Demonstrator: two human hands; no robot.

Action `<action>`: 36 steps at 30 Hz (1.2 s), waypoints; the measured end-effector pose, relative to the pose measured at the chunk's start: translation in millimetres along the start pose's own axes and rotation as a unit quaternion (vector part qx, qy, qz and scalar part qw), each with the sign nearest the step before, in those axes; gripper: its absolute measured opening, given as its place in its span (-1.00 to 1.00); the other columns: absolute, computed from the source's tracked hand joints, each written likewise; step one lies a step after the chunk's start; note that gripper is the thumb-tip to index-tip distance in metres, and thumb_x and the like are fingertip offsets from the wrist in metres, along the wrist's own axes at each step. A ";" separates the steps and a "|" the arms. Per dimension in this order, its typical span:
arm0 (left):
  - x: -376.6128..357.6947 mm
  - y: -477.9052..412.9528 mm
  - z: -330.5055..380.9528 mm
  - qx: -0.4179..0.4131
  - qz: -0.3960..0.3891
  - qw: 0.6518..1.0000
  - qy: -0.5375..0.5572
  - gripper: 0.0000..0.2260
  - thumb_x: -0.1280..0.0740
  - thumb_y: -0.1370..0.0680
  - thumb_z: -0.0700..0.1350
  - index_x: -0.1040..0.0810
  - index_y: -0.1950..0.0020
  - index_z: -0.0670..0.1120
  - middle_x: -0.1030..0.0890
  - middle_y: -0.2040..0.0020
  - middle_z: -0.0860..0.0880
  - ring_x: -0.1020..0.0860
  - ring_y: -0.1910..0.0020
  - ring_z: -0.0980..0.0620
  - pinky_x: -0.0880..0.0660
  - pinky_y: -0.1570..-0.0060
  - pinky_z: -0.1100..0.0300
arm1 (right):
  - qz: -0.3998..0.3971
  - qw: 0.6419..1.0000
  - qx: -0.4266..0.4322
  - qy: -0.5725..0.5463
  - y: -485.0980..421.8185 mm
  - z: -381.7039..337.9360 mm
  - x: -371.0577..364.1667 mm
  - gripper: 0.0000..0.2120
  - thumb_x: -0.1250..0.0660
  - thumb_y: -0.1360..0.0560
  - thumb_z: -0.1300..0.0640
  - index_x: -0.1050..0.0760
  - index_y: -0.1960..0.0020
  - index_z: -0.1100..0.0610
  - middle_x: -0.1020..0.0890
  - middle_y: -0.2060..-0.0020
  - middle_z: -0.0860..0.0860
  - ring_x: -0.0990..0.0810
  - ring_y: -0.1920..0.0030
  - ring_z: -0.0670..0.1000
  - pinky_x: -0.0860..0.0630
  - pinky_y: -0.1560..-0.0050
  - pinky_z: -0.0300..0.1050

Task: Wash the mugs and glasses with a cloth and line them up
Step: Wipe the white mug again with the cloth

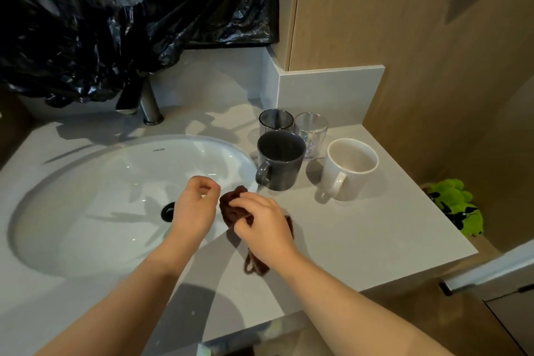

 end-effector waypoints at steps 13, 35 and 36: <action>41.0 -23.5 57.1 0.014 -0.146 0.970 0.193 -0.87 -0.27 -0.60 -0.12 -0.53 -0.10 -0.12 -0.63 -0.08 -0.15 -0.60 -0.06 -0.04 -0.54 -0.08 0.07 | 0.040 0.852 -0.175 -0.492 -64.9 -70.9 38.5 -0.87 -0.20 -0.58 0.21 -0.48 0.10 0.08 -0.59 0.24 0.04 -0.57 0.22 0.00 -0.52 0.22 -0.17; 67.1 -47.7 55.4 0.149 -0.121 0.913 0.360 -0.83 -0.17 -0.63 -0.23 -0.47 -0.18 -0.22 -0.56 -0.12 -0.24 -0.59 0.08 -0.12 -0.63 0.36 0.10 | 0.035 0.970 0.019 -0.239 -67.2 -61.0 18.4 -0.78 -0.31 -0.49 0.31 -0.62 -0.04 0.08 -0.60 -0.01 -0.14 -0.49 -0.03 -0.34 -0.32 -0.11 -0.44; 67.7 -47.9 54.8 0.145 -0.130 0.909 0.368 -0.85 -0.15 -0.64 -0.24 -0.49 -0.12 -0.21 -0.60 -0.05 -0.22 -0.61 0.11 -0.09 -0.62 0.36 0.12 | 0.044 0.953 -0.044 -0.296 -70.7 -56.1 21.3 -0.76 -0.29 -0.51 0.27 -0.56 -0.11 0.02 -0.57 -0.04 -0.16 -0.48 -0.08 -0.33 -0.33 -0.14 -0.37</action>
Point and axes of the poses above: each hand's wrist, its own y-axis away from the middle knuckle, its own x-axis out of the back of the hand, z = x × y, the point moved 2 cm from there along -y, towards the middle knuckle
